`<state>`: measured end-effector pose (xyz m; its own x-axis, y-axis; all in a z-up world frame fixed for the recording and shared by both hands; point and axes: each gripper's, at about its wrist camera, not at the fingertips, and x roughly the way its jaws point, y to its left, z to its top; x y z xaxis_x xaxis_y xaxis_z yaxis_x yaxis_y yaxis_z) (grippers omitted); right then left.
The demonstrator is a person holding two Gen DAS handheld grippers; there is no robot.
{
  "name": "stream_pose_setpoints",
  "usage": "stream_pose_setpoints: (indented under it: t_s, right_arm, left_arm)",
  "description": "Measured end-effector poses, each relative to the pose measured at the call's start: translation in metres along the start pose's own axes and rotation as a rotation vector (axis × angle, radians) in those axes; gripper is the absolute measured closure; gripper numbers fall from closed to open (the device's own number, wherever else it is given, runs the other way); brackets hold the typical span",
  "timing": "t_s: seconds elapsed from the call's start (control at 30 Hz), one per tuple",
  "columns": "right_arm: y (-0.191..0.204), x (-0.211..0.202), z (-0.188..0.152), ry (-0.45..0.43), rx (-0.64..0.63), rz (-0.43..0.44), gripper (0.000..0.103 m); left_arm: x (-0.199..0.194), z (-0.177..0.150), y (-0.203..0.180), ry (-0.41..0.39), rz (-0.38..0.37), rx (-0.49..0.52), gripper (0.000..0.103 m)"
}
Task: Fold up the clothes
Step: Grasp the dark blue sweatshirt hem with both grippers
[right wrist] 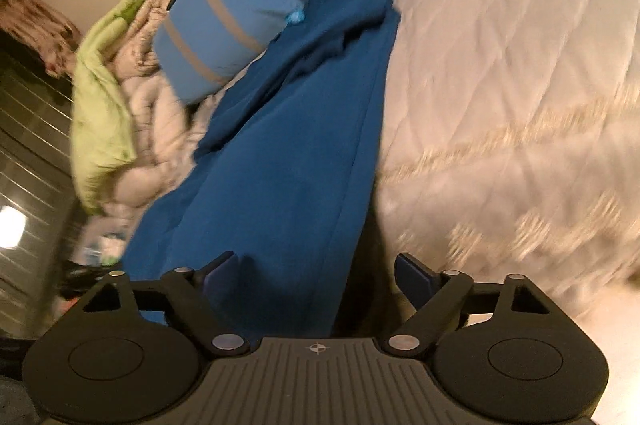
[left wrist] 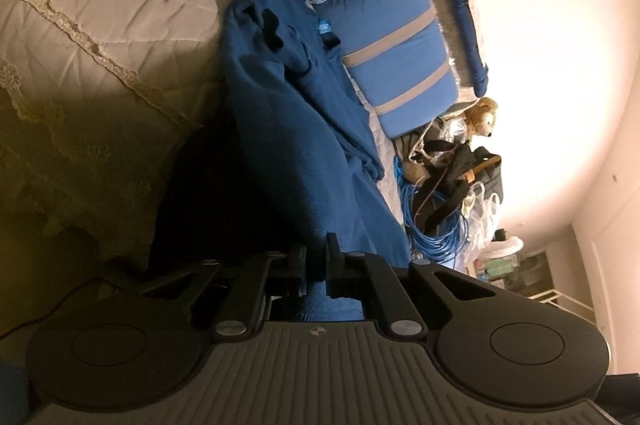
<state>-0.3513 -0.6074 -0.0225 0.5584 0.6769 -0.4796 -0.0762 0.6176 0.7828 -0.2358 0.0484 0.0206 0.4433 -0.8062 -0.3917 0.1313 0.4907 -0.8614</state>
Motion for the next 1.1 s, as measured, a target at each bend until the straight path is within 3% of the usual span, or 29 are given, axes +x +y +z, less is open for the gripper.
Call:
stream_pose_setpoints:
  t_s: [0.17,0.33,0.5,0.53,0.7,1.1]
  right_arm:
    - [-0.018,0.009,-0.016,0.012,0.127,0.161,0.026]
    - [-0.017,0.007,-0.027,-0.002,0.166,0.224,0.045]
    - [-0.011,-0.008,-0.031,-0.043,0.173,0.219,0.088]
    - [-0.008,-0.013,-0.031,-0.058,0.167,0.214,0.091]
    - [0.013,-0.039,-0.024,-0.139,0.118,0.205,0.095]
    - [0.081,-0.074,0.014,-0.263,-0.034,0.179,0.096]
  left_arm:
    - [0.001,0.000,0.002,0.008,0.004,-0.005,0.095]
    - [0.001,-0.001,0.001,0.006,0.005,-0.007,0.095]
    - [0.000,-0.003,-0.001,-0.008,0.002,-0.008,0.095]
    - [-0.001,-0.004,-0.002,-0.012,0.001,-0.006,0.095]
    - [-0.007,-0.006,-0.011,-0.039,-0.009,0.023,0.096]
    - [-0.039,-0.003,-0.064,-0.199,-0.040,0.193,0.096]
